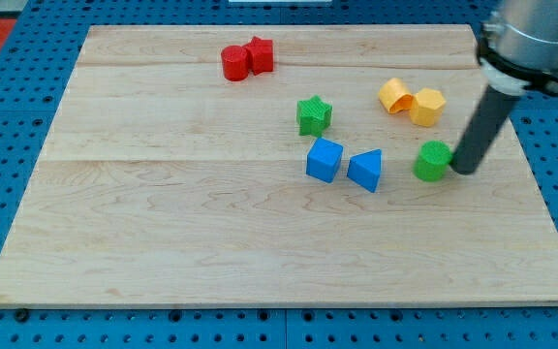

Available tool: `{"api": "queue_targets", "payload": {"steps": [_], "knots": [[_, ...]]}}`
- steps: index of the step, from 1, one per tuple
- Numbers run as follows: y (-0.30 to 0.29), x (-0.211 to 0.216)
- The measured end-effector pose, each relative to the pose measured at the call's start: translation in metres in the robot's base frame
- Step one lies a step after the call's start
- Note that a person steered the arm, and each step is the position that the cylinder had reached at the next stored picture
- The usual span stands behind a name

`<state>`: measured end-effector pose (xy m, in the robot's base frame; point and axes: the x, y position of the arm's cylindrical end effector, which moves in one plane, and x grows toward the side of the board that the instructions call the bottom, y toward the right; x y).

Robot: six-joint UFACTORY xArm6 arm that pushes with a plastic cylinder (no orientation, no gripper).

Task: Push green circle into the green star

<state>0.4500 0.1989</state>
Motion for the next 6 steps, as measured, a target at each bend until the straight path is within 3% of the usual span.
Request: {"api": "queue_targets", "payload": {"steps": [1,2,3,4,6], "knots": [[-0.003,-0.038],[-0.015,-0.045],[0.033,-0.025],[0.029,0.011],[-0.05,-0.008]]}}
